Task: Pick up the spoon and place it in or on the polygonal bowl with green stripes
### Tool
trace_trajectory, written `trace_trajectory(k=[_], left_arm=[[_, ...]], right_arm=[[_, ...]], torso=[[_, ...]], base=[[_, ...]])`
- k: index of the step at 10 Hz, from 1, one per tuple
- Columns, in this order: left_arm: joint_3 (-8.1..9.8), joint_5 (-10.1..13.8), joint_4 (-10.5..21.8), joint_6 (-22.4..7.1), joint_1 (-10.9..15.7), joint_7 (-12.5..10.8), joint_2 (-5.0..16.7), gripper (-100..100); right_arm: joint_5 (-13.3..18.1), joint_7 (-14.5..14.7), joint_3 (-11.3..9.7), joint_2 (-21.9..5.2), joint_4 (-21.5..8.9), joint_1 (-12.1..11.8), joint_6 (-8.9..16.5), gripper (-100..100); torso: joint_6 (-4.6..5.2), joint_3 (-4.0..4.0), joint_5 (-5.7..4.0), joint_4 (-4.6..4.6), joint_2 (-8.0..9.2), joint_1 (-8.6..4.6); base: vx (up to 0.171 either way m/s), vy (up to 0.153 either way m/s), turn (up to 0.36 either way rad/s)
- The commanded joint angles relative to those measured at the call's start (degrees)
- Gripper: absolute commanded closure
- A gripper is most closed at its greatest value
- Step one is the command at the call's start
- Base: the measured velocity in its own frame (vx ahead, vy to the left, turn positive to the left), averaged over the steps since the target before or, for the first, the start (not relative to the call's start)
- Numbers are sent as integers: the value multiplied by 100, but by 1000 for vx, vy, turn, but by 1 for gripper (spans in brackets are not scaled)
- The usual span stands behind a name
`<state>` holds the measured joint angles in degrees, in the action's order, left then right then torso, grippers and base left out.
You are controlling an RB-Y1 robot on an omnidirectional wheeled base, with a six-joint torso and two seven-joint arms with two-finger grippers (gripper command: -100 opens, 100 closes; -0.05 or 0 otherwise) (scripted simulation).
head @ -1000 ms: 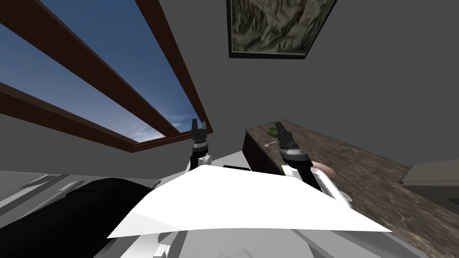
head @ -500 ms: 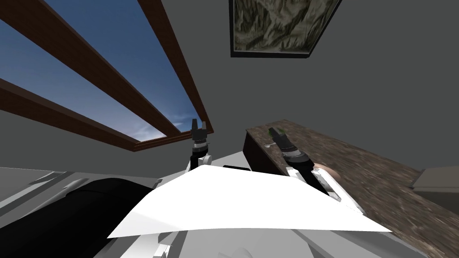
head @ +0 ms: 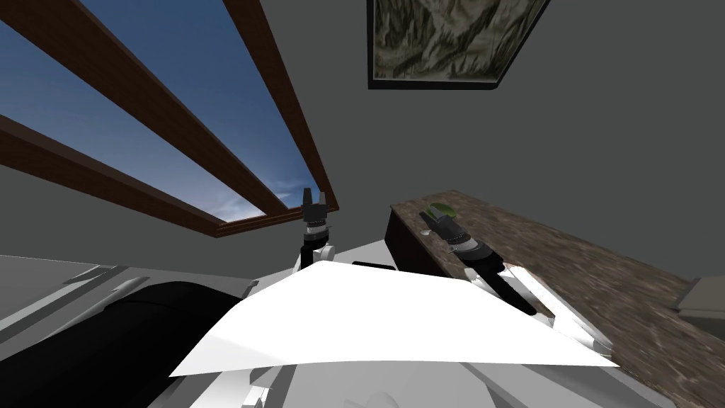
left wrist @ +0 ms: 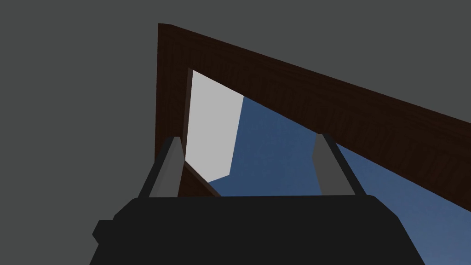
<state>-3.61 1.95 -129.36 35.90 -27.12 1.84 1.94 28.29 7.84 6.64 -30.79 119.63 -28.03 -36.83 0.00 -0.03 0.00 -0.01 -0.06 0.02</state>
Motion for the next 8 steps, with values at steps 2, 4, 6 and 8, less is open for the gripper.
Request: trace_trajectory(k=[2,4,6,8], left_arm=[[0,0,0,0,0,0,0,0],[0,0,0,0,0,0,0,0],[0,0,0,0,0,0,0,0],[0,0,0,0,0,0,0,0]], right_arm=[[396,60,108,-435,-288,-4,-216,-100],[675,103,179,-748,-481,-24,-358,-100],[957,147,245,-1070,-678,-45,-495,-100],[1239,194,304,-1406,-877,-68,-624,-100]], torso=[[1,1,0,0,1,0],[1,0,0,0,0,0],[0,-1,0,0,-2,1],[1,-1,0,0,-1,1]], base=[[11,12,41],[16,11,38],[17,12,42],[15,16,43]])
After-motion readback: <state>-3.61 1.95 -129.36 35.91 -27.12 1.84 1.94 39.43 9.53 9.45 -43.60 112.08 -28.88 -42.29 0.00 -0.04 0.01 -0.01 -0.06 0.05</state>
